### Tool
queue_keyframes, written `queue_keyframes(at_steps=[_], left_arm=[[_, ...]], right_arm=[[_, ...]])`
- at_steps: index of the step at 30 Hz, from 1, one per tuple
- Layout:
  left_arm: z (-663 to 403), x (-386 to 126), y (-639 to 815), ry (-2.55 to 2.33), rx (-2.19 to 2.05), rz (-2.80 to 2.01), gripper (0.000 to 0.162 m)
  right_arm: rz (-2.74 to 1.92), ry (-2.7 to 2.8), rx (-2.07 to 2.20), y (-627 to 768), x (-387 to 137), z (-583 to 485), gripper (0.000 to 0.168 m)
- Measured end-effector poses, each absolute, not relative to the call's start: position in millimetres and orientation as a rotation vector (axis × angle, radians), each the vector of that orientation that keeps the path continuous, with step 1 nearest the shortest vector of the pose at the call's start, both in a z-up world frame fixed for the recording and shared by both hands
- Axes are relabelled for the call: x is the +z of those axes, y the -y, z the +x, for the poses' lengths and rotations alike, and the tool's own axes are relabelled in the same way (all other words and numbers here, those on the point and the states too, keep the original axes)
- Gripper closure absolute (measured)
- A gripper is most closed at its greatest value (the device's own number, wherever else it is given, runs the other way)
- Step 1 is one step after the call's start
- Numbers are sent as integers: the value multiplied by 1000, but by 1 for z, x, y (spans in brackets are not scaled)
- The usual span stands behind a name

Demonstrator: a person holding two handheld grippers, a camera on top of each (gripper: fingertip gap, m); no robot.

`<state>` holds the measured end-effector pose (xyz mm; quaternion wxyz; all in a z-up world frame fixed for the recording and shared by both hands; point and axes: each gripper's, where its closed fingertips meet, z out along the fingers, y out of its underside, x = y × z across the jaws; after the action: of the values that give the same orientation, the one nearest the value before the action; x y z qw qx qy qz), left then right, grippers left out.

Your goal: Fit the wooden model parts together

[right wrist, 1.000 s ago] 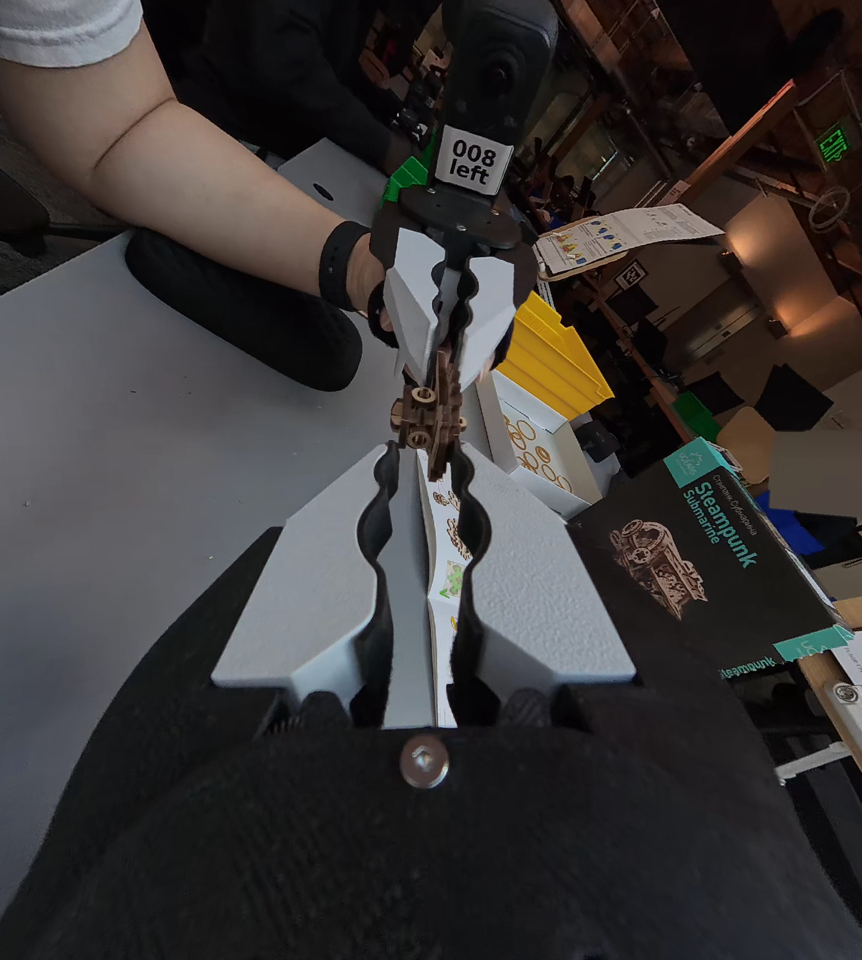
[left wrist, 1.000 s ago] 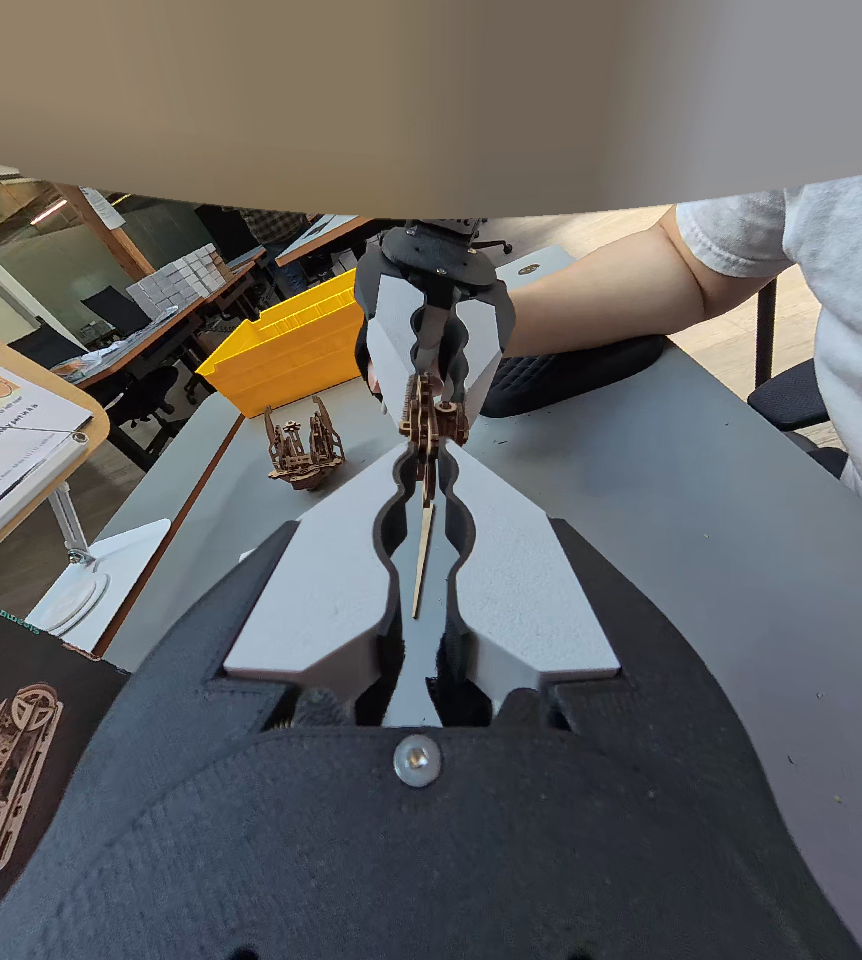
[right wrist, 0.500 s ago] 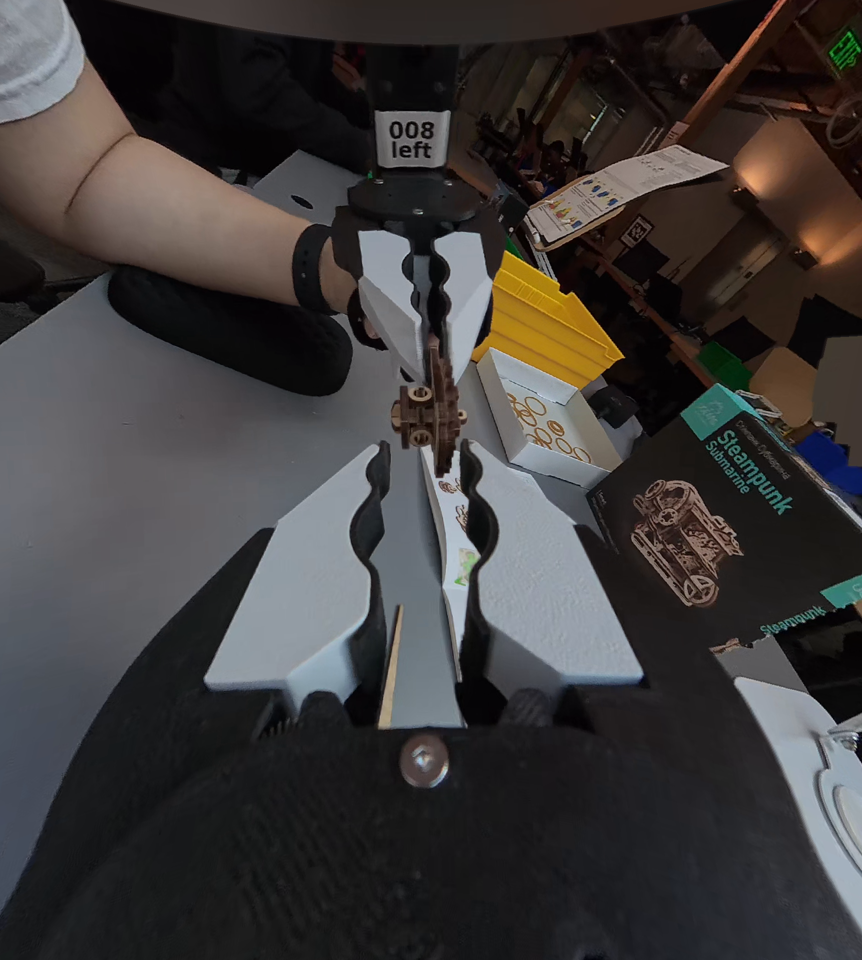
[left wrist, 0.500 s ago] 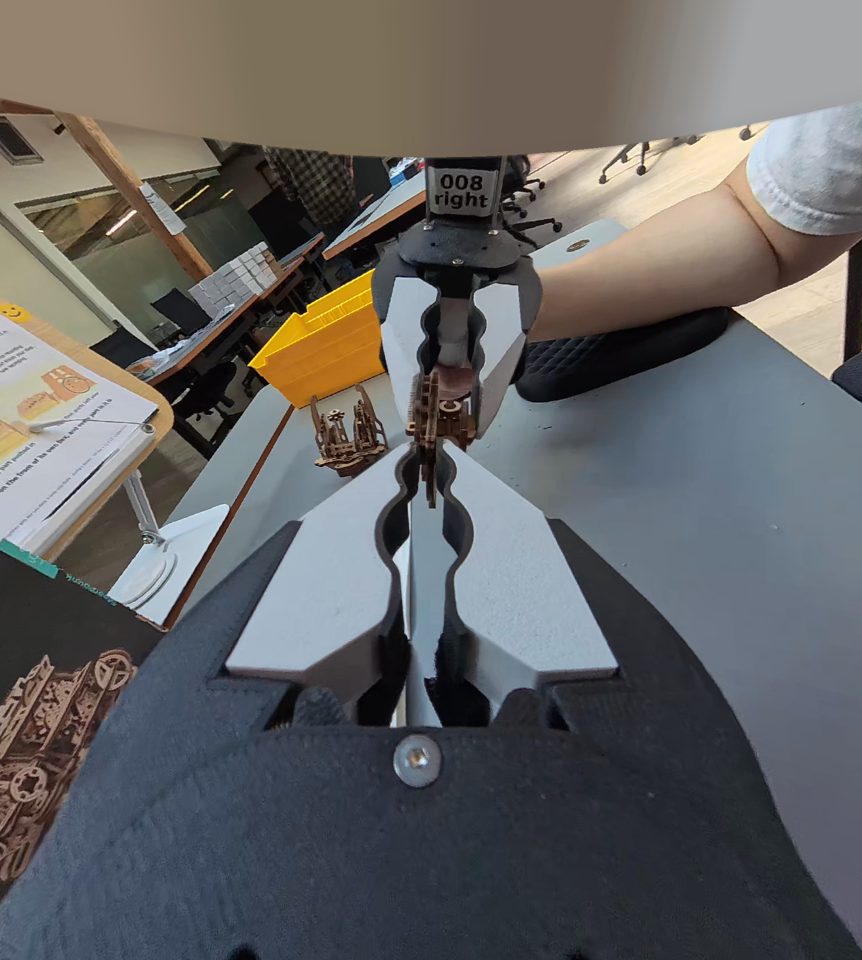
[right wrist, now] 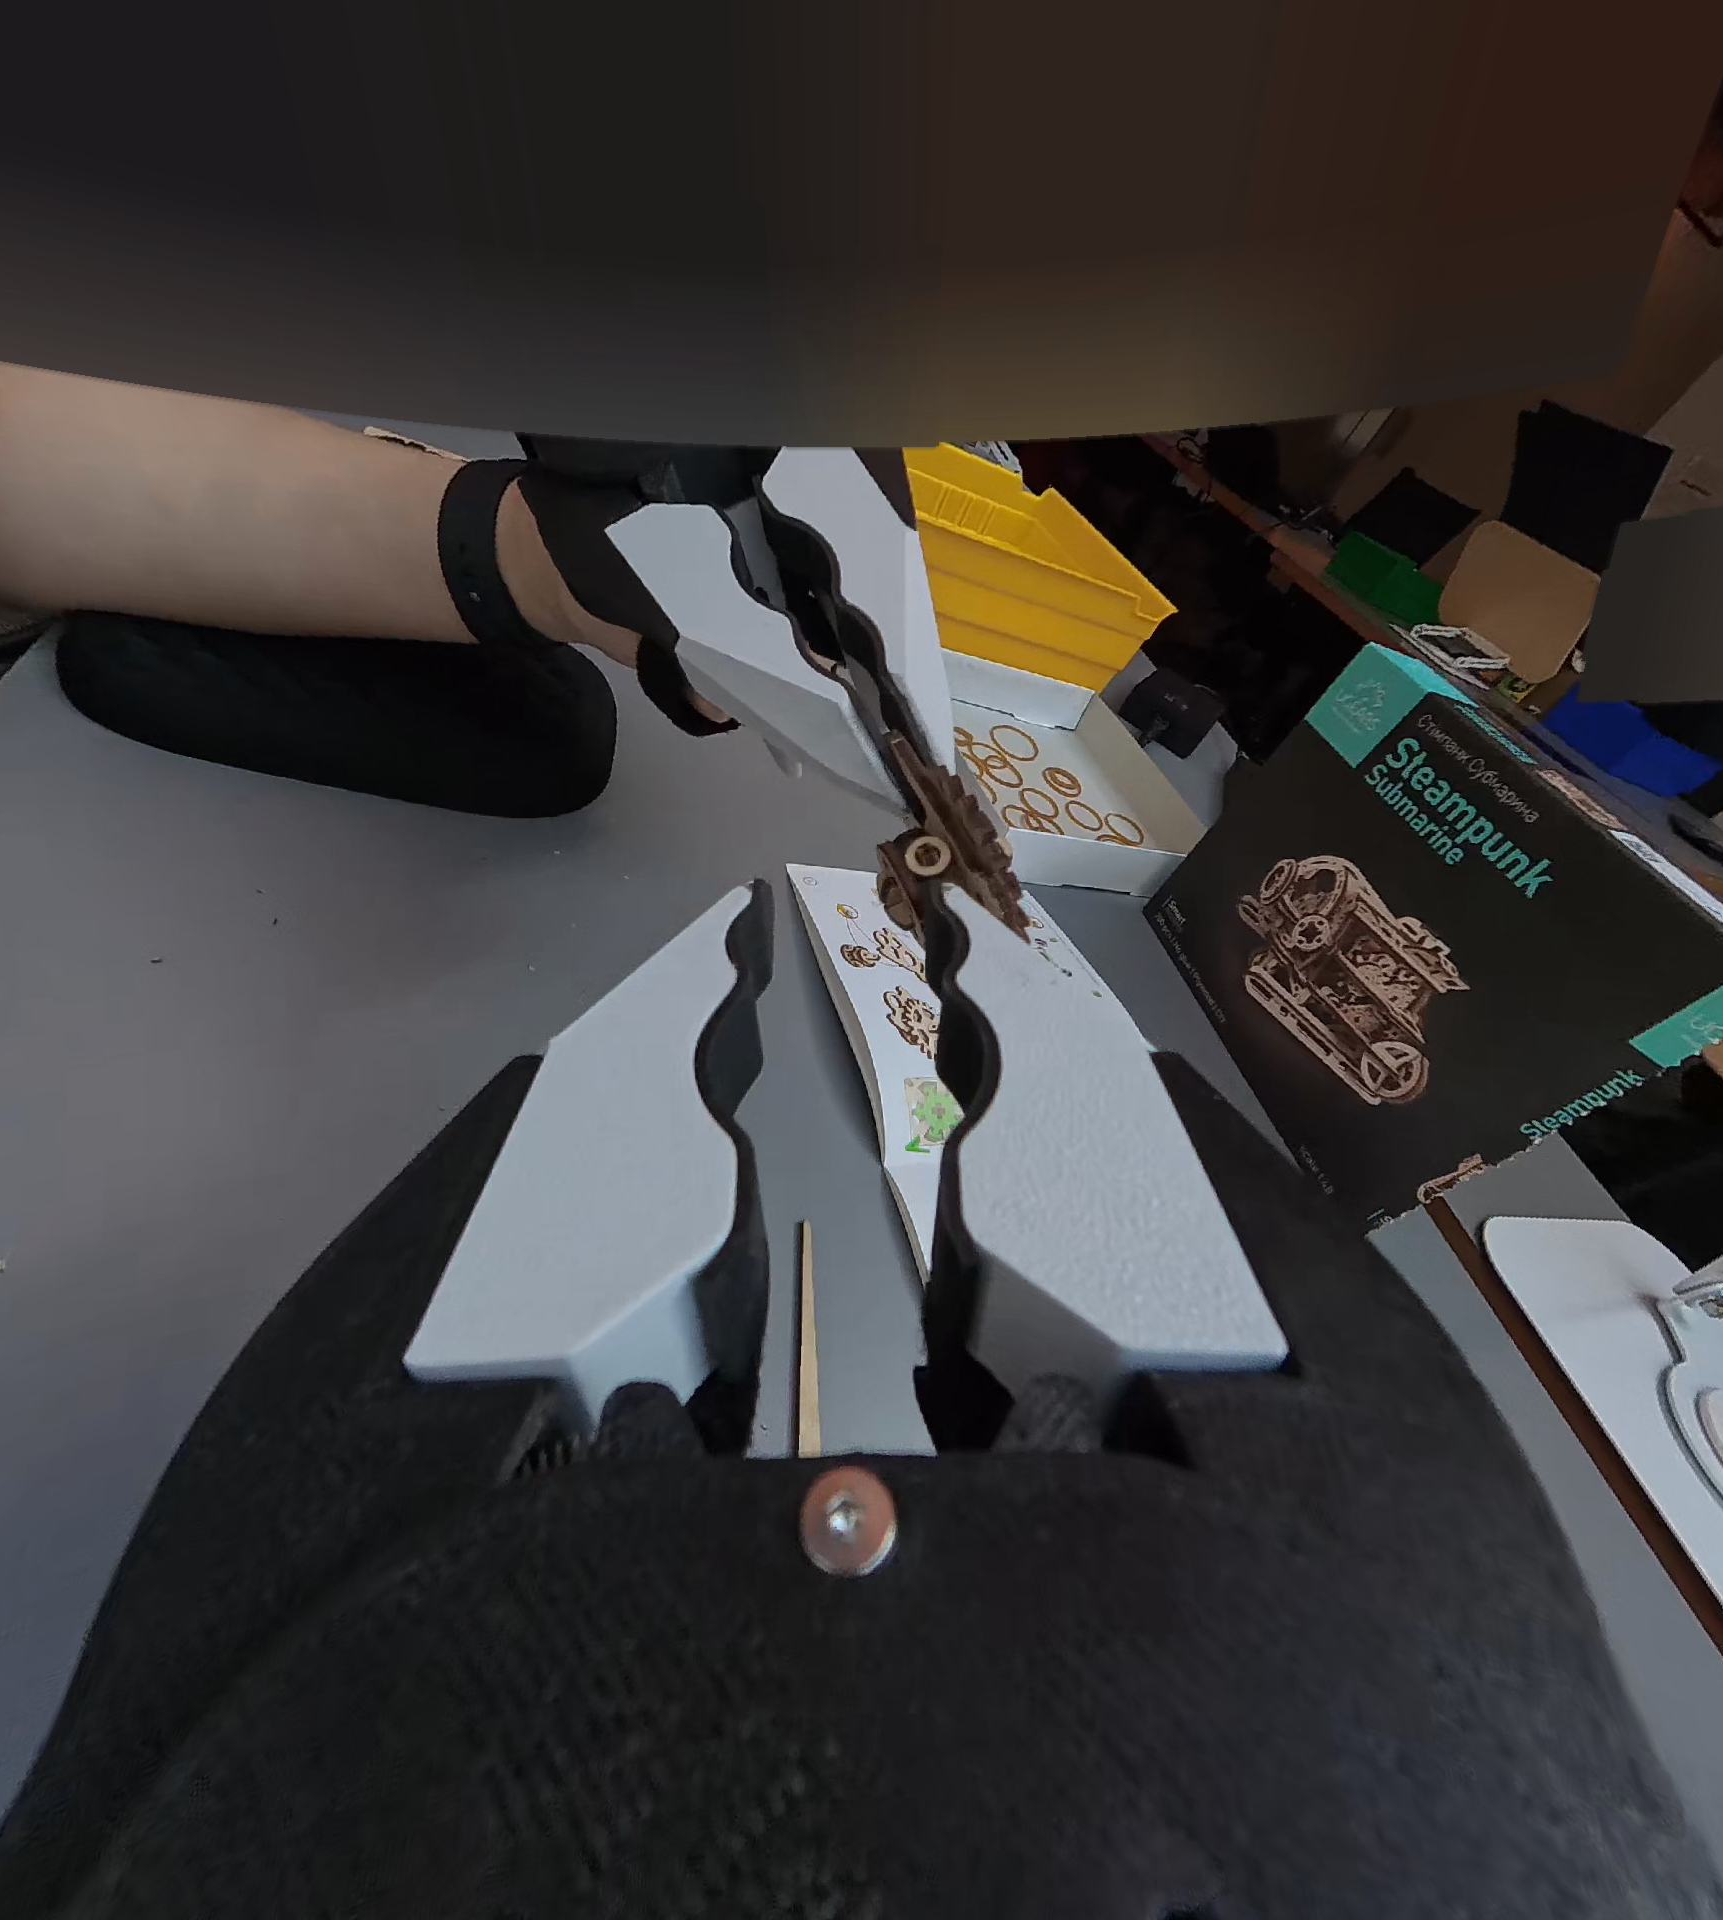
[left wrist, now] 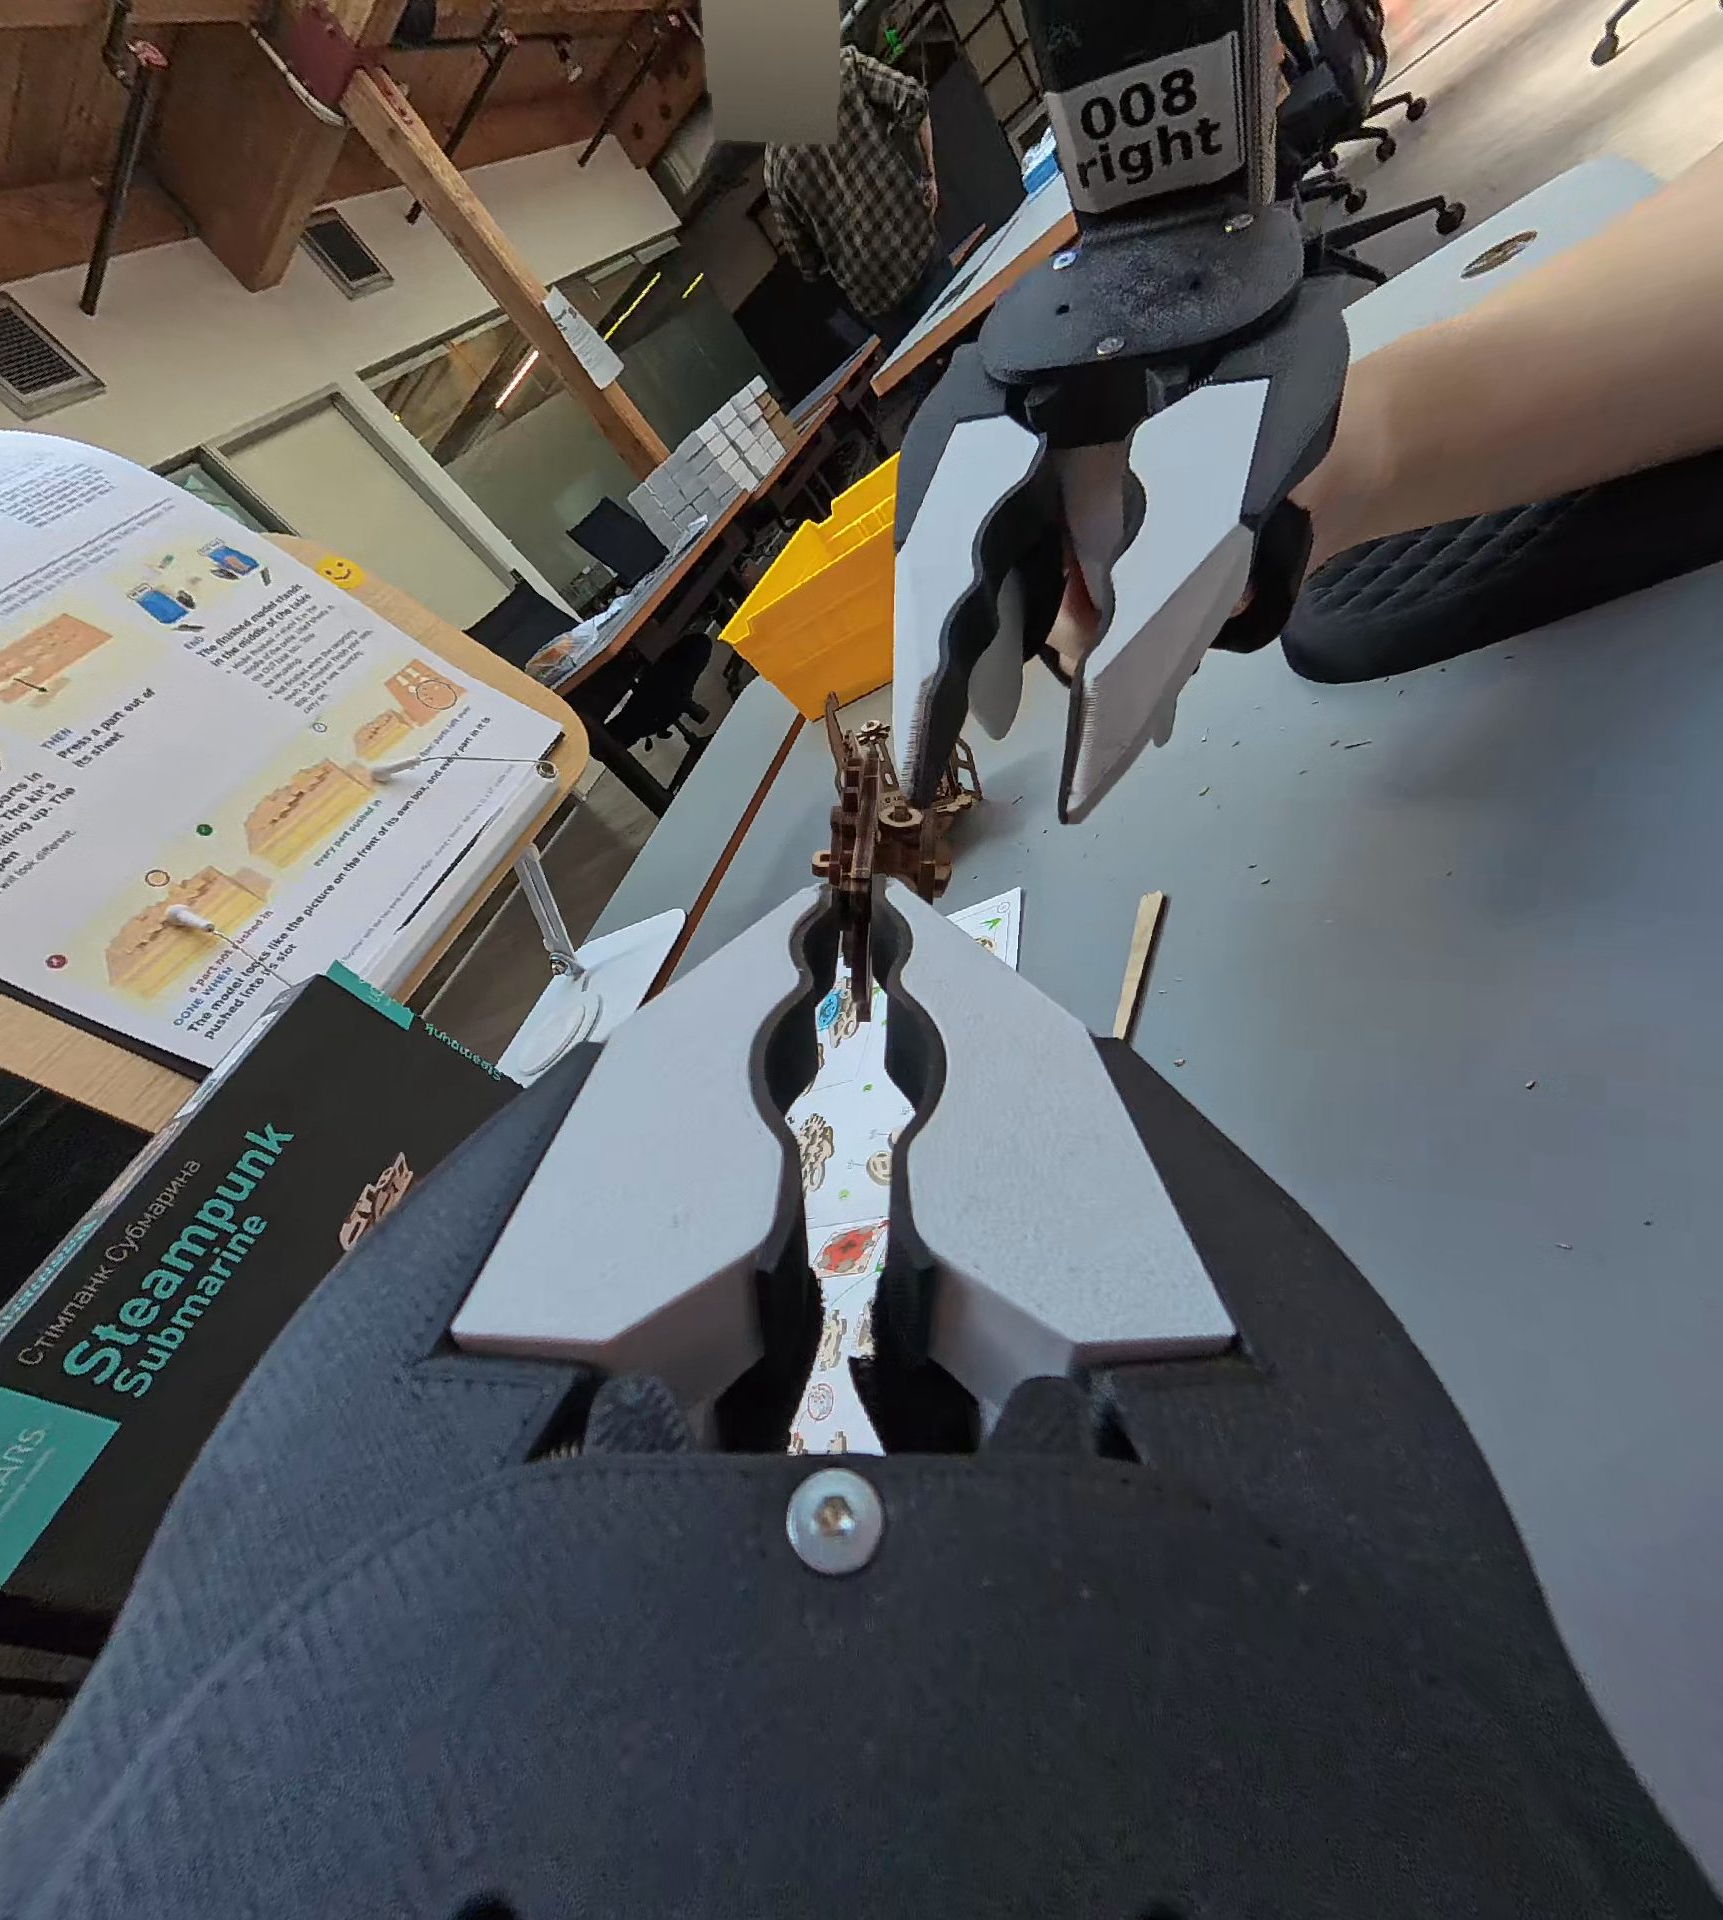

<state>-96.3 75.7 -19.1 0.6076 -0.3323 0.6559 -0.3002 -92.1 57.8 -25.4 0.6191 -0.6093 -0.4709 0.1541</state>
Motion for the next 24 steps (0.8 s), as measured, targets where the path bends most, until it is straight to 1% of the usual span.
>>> queue_keyframes(at_steps=[19,24], left_arm=[[-92,-27,-70,-1549,-659,-766,159],[-93,-25,-72,-1537,-671,-776,159]], right_arm=[[-1367,1129,256,-58,-31,-99,141],[-1332,1149,221,-56,-30,-103,137]])
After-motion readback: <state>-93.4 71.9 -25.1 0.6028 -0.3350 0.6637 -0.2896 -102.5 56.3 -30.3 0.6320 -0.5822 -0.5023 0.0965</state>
